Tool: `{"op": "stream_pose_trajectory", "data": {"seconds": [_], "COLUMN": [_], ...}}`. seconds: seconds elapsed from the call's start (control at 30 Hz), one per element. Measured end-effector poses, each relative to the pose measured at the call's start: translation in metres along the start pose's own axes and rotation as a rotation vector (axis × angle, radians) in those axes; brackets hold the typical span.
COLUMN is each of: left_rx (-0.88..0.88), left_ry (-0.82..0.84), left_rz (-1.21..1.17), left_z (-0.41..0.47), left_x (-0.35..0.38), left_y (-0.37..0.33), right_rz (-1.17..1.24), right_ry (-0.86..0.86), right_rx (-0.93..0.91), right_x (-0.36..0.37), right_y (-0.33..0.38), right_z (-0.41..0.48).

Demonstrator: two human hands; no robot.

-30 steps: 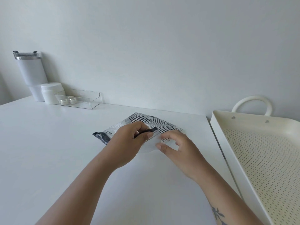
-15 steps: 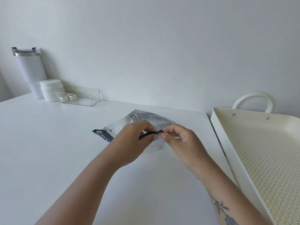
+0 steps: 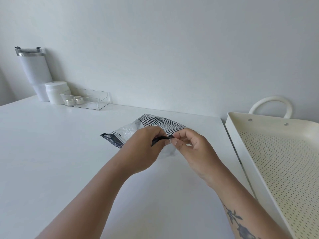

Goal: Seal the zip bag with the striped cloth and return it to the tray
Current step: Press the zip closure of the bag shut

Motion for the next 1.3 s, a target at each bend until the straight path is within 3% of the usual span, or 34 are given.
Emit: {"op": "stream_pose_trajectory", "data": {"seconds": [0.43, 0.67, 1.07, 1.3], "left_rx": [-0.072, -0.014, -0.056, 0.002], "left_ry": [0.028, -0.003, 0.047, 0.045], "left_rz": [0.008, 0.020, 0.041, 0.134], "left_z": [0.001, 0.001, 0.001, -0.001], "left_x": [-0.011, -0.007, -0.010, -0.002], "left_y": [0.004, 0.000, 0.005, -0.003], "right_rz": [-0.056, -0.015, -0.096, -0.242], "right_ry": [-0.028, 0.007, -0.088, -0.020], "right_rx": [-0.041, 0.010, -0.011, -0.162], "right_x": [0.001, -0.001, -0.007, -0.007], "right_y": [0.000, 0.000, -0.003, 0.007], "right_z": [0.001, 0.000, 0.004, 0.002]}}
Point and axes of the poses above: each hand's wrist, its own z-axis towards the middle knuckle, its own x-axis out of the palm, y = z × x, the point moved 2 cm from there along z, towards the middle knuckle, and after that the axes turned 12 degrees about -y, right-handed, at the moved point
